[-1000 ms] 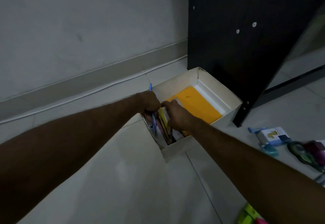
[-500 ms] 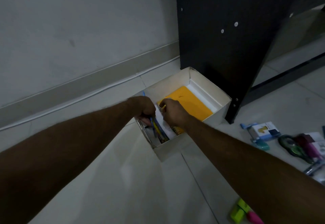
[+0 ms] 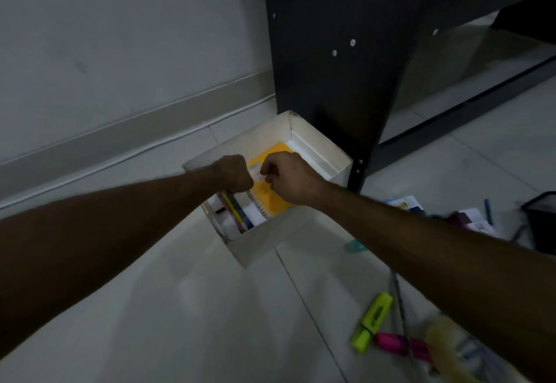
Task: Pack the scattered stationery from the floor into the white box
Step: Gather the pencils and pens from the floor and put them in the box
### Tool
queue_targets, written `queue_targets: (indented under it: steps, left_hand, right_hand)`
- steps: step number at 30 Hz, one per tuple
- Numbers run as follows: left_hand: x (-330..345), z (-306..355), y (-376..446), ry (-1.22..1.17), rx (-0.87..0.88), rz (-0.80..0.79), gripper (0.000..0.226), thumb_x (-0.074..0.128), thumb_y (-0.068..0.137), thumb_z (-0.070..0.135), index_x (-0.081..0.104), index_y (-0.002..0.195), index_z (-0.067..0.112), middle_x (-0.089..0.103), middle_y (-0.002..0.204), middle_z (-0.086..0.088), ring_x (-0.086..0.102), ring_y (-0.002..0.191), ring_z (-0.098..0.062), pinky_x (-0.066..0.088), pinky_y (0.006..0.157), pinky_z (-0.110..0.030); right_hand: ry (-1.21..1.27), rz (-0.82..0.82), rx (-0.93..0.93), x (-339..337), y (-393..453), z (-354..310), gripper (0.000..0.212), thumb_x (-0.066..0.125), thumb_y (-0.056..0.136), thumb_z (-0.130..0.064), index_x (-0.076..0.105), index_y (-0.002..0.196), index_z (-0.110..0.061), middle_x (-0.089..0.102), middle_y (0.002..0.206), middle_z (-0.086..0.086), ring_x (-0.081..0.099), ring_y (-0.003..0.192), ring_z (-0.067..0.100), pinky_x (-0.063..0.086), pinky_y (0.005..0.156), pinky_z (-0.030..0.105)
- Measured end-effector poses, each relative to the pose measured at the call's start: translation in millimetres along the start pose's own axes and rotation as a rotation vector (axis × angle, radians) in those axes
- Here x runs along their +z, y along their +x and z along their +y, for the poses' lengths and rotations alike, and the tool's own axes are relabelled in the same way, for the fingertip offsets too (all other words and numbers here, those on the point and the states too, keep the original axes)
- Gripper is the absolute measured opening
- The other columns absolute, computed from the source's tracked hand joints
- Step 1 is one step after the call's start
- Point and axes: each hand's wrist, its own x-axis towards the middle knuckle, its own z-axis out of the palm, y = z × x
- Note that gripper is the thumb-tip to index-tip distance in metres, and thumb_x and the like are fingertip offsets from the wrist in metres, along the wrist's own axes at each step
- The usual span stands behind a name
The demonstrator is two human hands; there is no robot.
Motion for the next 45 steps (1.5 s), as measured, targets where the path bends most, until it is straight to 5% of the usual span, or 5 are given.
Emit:
queue_targets:
  steps: [4, 9, 16, 21, 45]
  left_hand:
    - [8.4, 40.5, -12.2, 0.087, 0.268, 0.349, 0.036, 0.059, 0.085, 0.037, 0.061, 0.101, 0.004, 0.065, 0.112, -0.018, 0.065, 0.096, -0.034, 0.046, 0.066, -0.031]
    - [21.6, 108.3, -56.9, 0.057, 0.535, 0.485, 0.022, 0.053, 0.083, 0.039, 0.059, 0.094, 0.020, 0.065, 0.100, -0.009, 0.064, 0.091, -0.031, 0.049, 0.067, -0.033]
    - [89.7, 186.2, -86.0, 0.205, 0.978, 0.116, 0.013, 0.058, 0.085, 0.033, 0.065, 0.092, 0.025, 0.058, 0.081, 0.008, 0.063, 0.089, -0.019, 0.042, 0.068, -0.024]
    - [145.4, 208.9, -91.0, 0.526, 1.216, -0.155, 0.033, 0.059, 0.091, 0.022, 0.059, 0.124, 0.024, 0.055, 0.122, -0.002, 0.055, 0.110, -0.020, 0.047, 0.087, -0.035]
    - [159.2, 223.0, -62.6, 0.534, 1.227, -0.085, 0.013, 0.050, 0.093, 0.018, 0.058, 0.103, 0.018, 0.059, 0.103, -0.001, 0.057, 0.091, -0.017, 0.049, 0.076, -0.032]
  right_hand:
    - [-0.108, 0.088, -0.226, -49.2, -43.9, 0.2, 0.015, 0.054, 0.085, -0.001, 0.067, 0.091, -0.005, 0.070, 0.088, 0.009, 0.063, 0.080, 0.020, 0.050, 0.070, 0.033]
    - [-0.218, 0.009, -0.214, -109.0, -124.7, 36.1, 0.014, 0.052, 0.085, -0.004, 0.064, 0.091, -0.005, 0.067, 0.086, 0.008, 0.056, 0.073, 0.014, 0.043, 0.066, 0.027]
    - [-0.373, -0.035, 0.215, -141.8, -231.1, 138.9, 0.022, 0.057, 0.088, -0.010, 0.072, 0.103, -0.013, 0.071, 0.101, 0.007, 0.064, 0.092, 0.024, 0.031, 0.072, 0.016]
    - [-0.497, -0.322, 0.261, -150.1, -267.4, 174.9, 0.031, 0.058, 0.093, -0.017, 0.064, 0.123, -0.016, 0.063, 0.124, 0.008, 0.060, 0.113, 0.025, 0.048, 0.091, 0.032]
    - [-0.843, -0.513, -0.045, -129.7, -258.2, 229.8, 0.027, 0.052, 0.097, -0.030, 0.058, 0.117, -0.012, 0.060, 0.118, 0.009, 0.058, 0.108, 0.027, 0.048, 0.088, 0.039]
